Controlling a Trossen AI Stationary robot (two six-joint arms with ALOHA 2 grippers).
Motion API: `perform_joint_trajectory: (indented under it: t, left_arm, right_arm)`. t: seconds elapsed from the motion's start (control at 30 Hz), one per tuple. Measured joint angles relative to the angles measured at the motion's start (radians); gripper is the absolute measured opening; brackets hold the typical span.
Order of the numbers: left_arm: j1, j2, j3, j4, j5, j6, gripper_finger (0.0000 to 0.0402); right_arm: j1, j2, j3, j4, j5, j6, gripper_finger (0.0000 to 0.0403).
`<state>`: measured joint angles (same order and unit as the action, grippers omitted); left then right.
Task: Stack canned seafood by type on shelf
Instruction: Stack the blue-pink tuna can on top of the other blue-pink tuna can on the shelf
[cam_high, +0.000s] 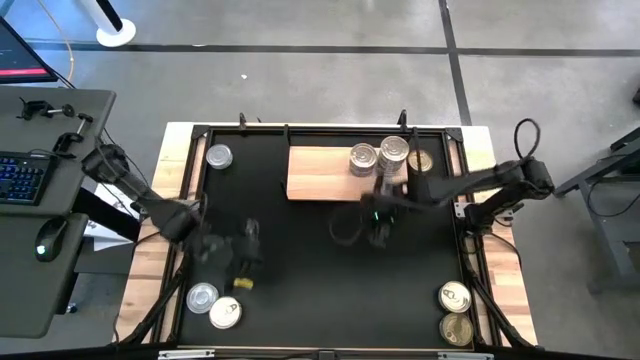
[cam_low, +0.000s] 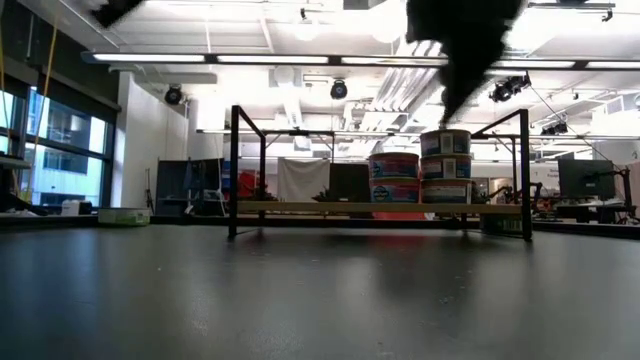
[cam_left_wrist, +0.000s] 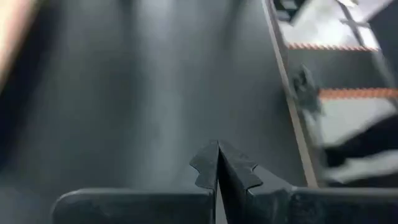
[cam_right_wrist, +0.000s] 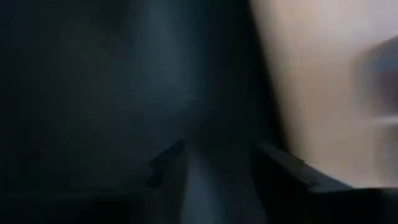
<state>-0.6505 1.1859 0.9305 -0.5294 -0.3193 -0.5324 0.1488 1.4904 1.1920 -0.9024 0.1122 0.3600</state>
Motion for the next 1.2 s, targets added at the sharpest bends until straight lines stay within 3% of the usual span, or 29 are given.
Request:
perform_joint_trajectory:
  t: [0.17,0.33,0.5,0.63,0.73,0.97,1.07,1.2]
  left_arm:
    - [-0.219,0.083,-0.001,-0.008,0.017,-0.268,0.0000]
    - [-0.386,0.214,-0.001,-0.050,0.060,-0.455,0.0000]
    - [-0.405,0.319,-0.002,-0.109,0.084,-0.619,0.0000]
    - [-0.402,0.381,-0.001,-0.091,0.228,-0.597,0.0000]
    - [-0.396,0.397,0.004,-0.085,0.256,-0.593,0.0000]
    - [-0.277,0.430,0.004,-0.078,0.112,-0.514,0.0000]
    - [-0.170,0.447,0.002,-0.001,0.035,-0.377,0.0000]
    - [-0.012,0.500,-0.001,0.229,0.003,-0.128,0.0000]
  right_arm:
    - [0.206,-0.041,-0.251,0.321,-0.135,0.307,0.0018]
    - [0.349,-0.026,-0.323,0.585,-0.045,0.512,0.0010]
    - [0.383,0.003,-0.307,0.640,0.048,0.574,0.0005]
    - [0.382,0.003,-0.307,0.659,0.047,0.557,0.0001]
    - [0.382,0.003,-0.307,0.657,0.039,0.546,0.0001]
    - [0.384,-0.022,-0.307,0.668,-0.019,0.519,0.0000]
    - [0.385,-0.052,-0.307,0.668,-0.025,0.495,0.0000]
    - [0.384,-0.078,-0.307,0.668,-0.014,0.481,0.0000]
